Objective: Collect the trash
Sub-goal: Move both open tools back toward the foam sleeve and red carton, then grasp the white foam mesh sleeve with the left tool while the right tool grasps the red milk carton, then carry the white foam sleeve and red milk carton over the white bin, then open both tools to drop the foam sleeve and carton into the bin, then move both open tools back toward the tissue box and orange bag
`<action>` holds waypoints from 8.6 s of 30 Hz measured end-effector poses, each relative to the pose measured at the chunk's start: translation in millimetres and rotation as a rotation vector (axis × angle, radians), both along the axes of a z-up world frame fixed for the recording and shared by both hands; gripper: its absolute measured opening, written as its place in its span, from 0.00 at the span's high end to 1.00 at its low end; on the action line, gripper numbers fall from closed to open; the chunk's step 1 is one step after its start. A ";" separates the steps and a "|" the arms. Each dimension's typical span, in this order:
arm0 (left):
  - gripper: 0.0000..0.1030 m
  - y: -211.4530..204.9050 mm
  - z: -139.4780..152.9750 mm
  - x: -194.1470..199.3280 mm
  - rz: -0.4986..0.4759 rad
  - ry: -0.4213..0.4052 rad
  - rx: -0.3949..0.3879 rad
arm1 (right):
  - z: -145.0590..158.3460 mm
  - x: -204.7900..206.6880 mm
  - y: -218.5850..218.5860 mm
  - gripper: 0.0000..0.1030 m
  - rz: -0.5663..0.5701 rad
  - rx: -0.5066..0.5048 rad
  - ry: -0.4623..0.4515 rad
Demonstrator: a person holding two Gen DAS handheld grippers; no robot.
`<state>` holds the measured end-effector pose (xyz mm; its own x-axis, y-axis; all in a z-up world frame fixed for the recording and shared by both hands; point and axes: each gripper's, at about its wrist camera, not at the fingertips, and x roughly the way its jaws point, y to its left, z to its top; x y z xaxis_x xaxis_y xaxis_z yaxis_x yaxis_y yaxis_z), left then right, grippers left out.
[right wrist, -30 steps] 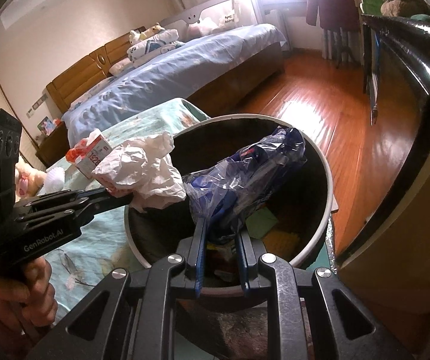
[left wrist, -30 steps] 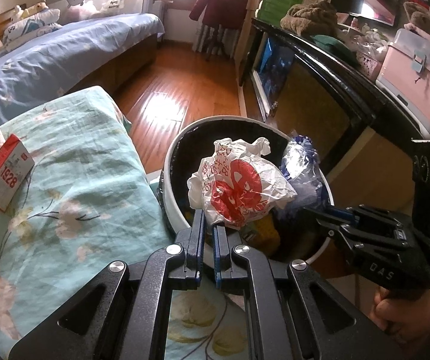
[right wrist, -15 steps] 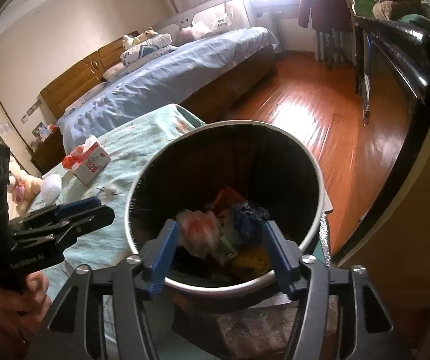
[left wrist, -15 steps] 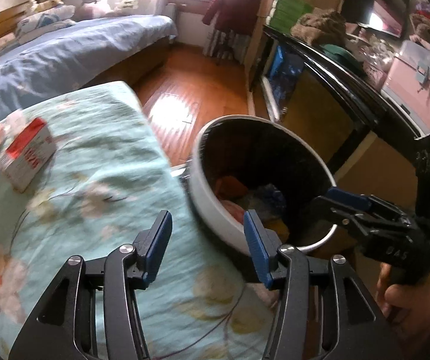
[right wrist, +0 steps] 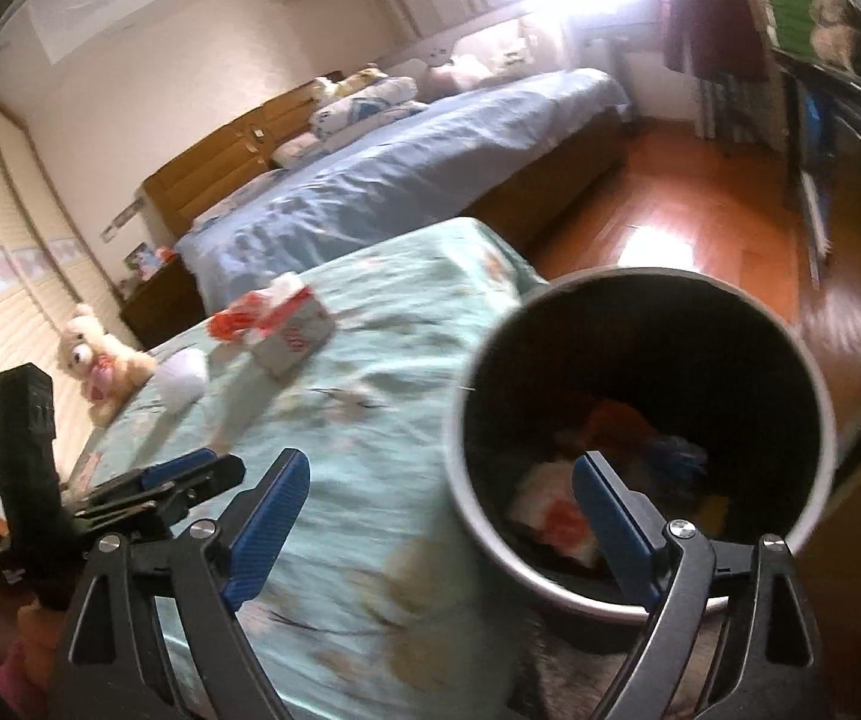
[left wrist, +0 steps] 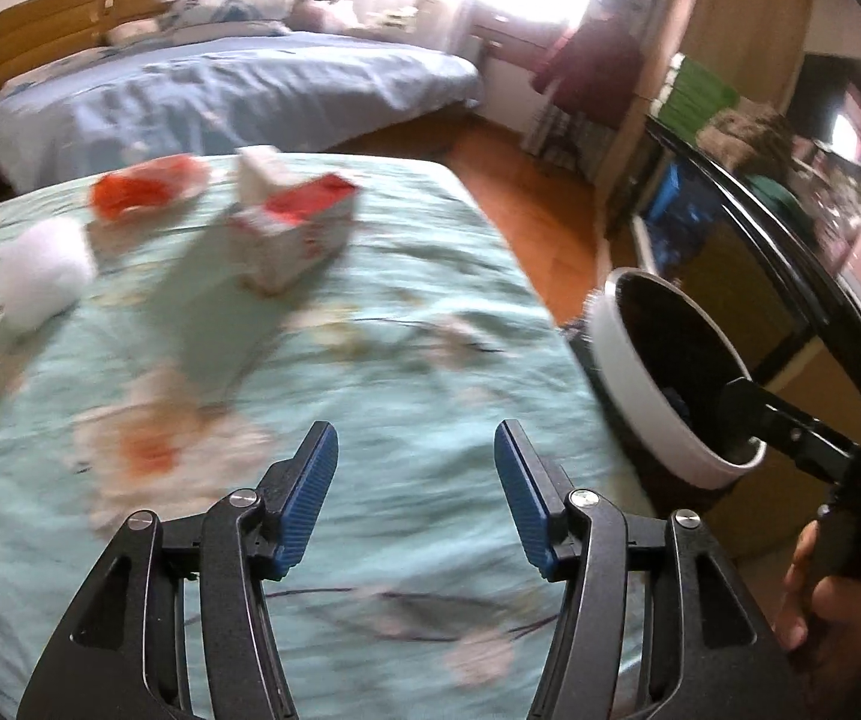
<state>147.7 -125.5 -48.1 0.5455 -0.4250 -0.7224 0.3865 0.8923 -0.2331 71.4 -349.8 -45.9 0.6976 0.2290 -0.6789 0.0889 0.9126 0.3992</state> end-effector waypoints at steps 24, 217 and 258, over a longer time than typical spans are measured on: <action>0.44 152.3 -23.9 43.8 0.323 0.037 0.021 | -19.0 86.6 135.0 0.10 0.188 0.008 0.013; 0.89 -184.3 13.7 -22.3 -0.377 -0.056 0.094 | -20.3 -24.2 -92.1 0.69 -0.248 -0.070 0.011; 0.40 -84.4 8.9 -11.2 -0.150 -0.039 0.061 | 4.8 -9.6 -62.5 0.24 -0.210 -0.032 -0.050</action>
<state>136.5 -210.0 -39.2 0.5072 -0.4597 -0.7290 0.5243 0.8359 -0.1624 61.9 -412.3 -41.1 0.7606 0.0538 -0.6470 0.2595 0.8883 0.3790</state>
